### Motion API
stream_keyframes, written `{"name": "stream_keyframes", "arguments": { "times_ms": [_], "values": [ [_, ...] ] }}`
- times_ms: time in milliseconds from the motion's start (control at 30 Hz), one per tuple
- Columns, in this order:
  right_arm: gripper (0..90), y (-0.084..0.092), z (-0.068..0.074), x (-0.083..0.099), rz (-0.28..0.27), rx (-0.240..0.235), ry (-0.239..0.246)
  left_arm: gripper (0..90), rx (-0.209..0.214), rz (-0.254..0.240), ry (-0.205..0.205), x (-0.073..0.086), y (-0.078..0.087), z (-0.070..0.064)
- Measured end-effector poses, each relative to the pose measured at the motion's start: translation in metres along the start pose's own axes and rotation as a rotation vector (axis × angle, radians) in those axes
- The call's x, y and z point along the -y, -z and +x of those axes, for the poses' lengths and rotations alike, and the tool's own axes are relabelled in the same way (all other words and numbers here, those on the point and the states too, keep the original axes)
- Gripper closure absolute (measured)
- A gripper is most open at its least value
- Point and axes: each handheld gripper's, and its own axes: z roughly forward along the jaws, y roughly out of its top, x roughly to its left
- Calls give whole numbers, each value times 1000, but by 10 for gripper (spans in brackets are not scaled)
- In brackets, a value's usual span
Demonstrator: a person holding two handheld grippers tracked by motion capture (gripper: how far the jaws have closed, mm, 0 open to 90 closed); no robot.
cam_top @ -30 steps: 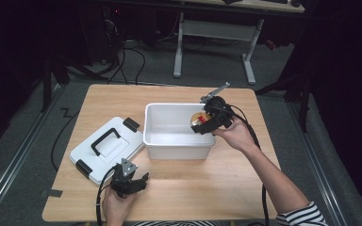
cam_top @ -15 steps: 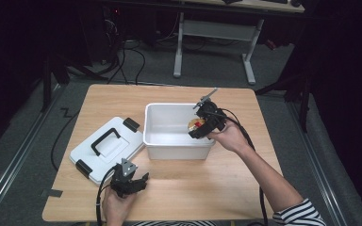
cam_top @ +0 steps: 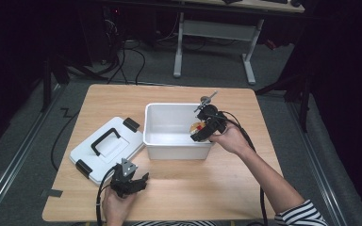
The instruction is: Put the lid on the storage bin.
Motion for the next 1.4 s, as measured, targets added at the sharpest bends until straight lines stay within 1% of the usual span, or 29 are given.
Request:
{"name": "stream_keyframes", "arguments": {
  "times_ms": [67, 167, 200, 333, 567, 833, 1000, 1133, 1267, 1367, 1400],
  "values": [
    [203, -2, 0, 1, 9, -1, -4, 310, 0, 0, 0, 0, 0, 0],
    [203, -4, -1, 1, 14, -4, 4, 309, 0, 0, 0, 0, 0, 0],
    [203, -4, 0, 1, 21, -5, -5, 309, 0, 0, 0, 0, 0, 0],
    [202, -6, -1, 1, 33, -8, 4, 309, 0, 0, 0, 0, 0, 0],
    [202, -8, -1, 1, 53, -25, -14, 309, 0, 0, 0, 0, 0, 0],
    [200, -9, -2, 0, 57, -31, -12, 309, 0, 0, 0, 0, 0, 0],
    [197, -9, -3, 0, 61, -42, -20, 310, 0, 0, 0, 0, 0, 0],
    [195, -10, -3, -1, 67, -49, -38, 309, 0, 0, 0, 0, 0, 0],
    [191, -11, -4, -1, 66, -54, -28, 309, 0, 0, 0, 0, 0, 0],
    [177, -11, -4, -1, 63, -58, -35, 309, 0, 0, 0, 0, 0, 0],
    [173, -11, -5, -1, 57, -62, -30, 310, 0, 0, 0, 0, 0, 0]
  ]
}}
